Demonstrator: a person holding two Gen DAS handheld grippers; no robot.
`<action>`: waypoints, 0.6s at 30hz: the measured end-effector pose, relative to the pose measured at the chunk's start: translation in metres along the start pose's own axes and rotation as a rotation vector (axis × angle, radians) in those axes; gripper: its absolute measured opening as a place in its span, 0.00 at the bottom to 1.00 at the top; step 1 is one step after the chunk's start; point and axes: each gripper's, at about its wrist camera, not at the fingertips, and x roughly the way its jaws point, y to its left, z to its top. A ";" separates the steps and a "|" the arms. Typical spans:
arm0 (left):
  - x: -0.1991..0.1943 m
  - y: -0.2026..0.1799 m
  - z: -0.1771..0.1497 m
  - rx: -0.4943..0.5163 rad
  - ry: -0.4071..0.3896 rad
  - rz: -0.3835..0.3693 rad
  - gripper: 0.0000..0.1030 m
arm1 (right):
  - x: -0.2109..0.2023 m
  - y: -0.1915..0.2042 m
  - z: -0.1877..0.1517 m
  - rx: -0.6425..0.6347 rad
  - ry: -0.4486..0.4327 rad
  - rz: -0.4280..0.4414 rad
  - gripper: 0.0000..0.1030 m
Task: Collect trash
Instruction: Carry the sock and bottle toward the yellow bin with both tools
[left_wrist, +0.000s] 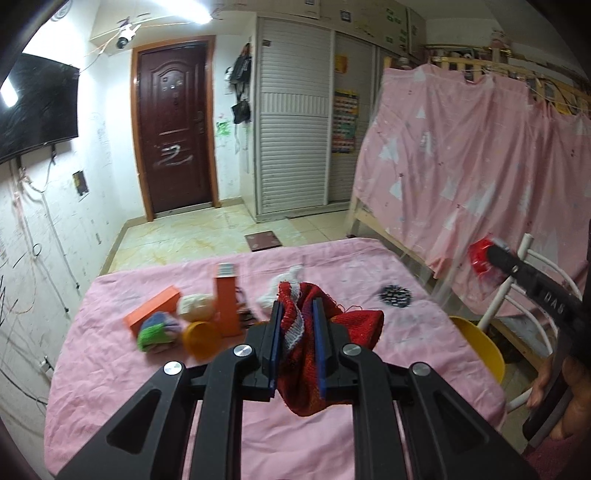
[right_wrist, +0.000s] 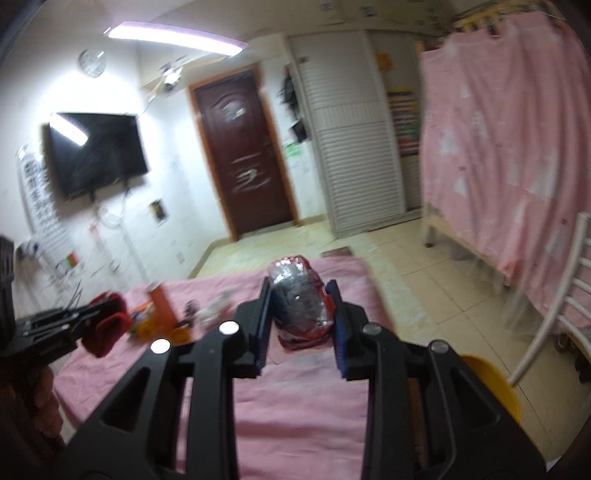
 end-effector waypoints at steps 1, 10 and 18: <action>0.002 -0.006 0.001 0.005 0.002 -0.005 0.08 | -0.005 -0.009 0.001 0.010 -0.011 -0.024 0.26; 0.015 -0.059 0.009 0.065 0.013 -0.071 0.08 | -0.033 -0.075 0.005 0.106 -0.076 -0.175 0.26; 0.024 -0.108 0.023 0.101 0.025 -0.162 0.08 | -0.037 -0.103 0.001 0.167 -0.084 -0.220 0.59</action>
